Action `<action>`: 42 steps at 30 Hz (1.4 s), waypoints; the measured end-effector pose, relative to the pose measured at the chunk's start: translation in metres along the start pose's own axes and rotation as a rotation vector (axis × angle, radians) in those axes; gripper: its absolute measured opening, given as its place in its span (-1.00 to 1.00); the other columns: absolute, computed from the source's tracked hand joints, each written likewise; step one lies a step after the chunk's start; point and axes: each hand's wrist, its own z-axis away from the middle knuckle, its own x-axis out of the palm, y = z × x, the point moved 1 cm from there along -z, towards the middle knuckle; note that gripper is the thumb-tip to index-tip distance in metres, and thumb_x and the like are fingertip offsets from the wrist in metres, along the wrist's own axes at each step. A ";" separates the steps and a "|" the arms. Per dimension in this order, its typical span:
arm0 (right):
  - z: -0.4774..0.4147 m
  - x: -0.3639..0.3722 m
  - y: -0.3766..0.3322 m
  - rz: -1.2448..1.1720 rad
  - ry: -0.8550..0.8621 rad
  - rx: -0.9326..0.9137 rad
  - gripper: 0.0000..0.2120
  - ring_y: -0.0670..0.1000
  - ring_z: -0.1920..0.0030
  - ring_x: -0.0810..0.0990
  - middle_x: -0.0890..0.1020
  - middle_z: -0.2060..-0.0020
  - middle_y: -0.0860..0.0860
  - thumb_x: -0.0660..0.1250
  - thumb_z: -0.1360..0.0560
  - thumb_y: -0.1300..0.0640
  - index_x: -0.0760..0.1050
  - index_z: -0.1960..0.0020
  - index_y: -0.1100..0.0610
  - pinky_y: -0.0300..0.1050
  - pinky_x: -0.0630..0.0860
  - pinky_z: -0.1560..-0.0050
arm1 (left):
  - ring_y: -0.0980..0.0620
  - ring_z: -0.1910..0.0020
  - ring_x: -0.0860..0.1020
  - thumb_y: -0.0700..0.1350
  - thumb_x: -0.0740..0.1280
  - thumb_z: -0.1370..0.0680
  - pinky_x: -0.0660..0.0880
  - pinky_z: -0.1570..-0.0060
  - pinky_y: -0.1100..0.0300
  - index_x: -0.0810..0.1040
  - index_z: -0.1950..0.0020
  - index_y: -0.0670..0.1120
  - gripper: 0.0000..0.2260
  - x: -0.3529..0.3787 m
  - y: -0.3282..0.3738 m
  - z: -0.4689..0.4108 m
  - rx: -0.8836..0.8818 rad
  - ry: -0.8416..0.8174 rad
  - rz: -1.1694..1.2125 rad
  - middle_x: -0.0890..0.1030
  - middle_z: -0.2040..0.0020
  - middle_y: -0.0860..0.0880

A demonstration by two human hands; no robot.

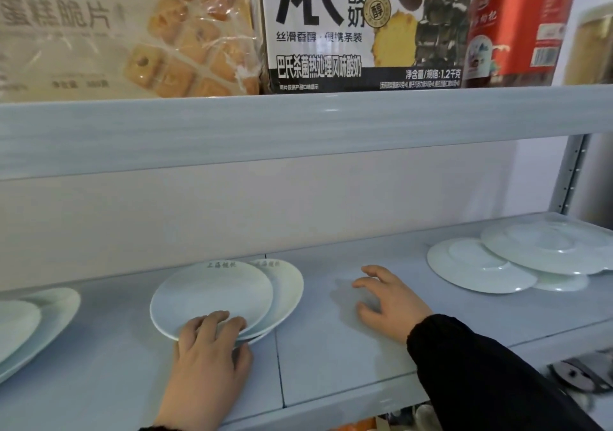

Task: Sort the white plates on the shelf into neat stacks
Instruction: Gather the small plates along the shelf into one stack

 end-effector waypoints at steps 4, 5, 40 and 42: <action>0.000 0.000 0.002 -0.032 0.015 -0.029 -0.59 -0.11 -0.44 0.27 0.24 -0.47 -0.13 0.27 -0.50 -0.13 0.45 -0.33 -0.13 -0.27 0.17 -0.40 | -0.26 -0.15 0.44 0.07 0.16 -0.39 0.44 -0.11 -0.22 0.63 -0.09 0.01 -0.61 -0.002 0.000 0.000 -0.020 -0.069 -0.038 0.59 -0.15 -0.11; 0.000 0.000 0.002 -0.039 0.013 -0.035 -0.59 -0.11 -0.44 0.27 0.24 -0.48 -0.14 0.27 -0.50 -0.13 0.44 -0.34 -0.13 -0.27 0.16 -0.40 | -0.25 -0.17 0.43 0.08 0.16 -0.38 0.43 -0.12 -0.22 0.63 -0.10 0.02 -0.60 -0.003 0.000 0.000 -0.029 -0.079 -0.053 0.58 -0.16 -0.10; 0.053 -0.134 0.245 0.268 0.487 -0.196 -0.50 0.17 -0.52 0.17 0.29 -0.48 0.14 0.33 -0.41 -0.05 0.49 -0.33 0.02 0.22 0.14 -0.48 | -0.03 -0.23 0.45 0.15 0.12 -0.50 0.44 -0.19 0.09 0.41 -0.42 0.00 -0.48 0.141 0.333 -0.081 0.306 -0.265 0.042 0.51 -0.26 0.03; 0.067 -0.148 0.269 0.367 0.382 -0.084 -0.37 0.15 -0.57 0.01 0.15 -0.54 0.09 0.29 -0.38 -0.12 0.34 -0.44 -0.08 0.23 0.03 -0.50 | 0.00 -0.25 0.43 0.16 0.09 -0.51 0.40 -0.21 0.13 0.39 -0.43 0.01 -0.47 0.140 0.331 -0.082 0.296 -0.263 0.037 0.50 -0.28 0.05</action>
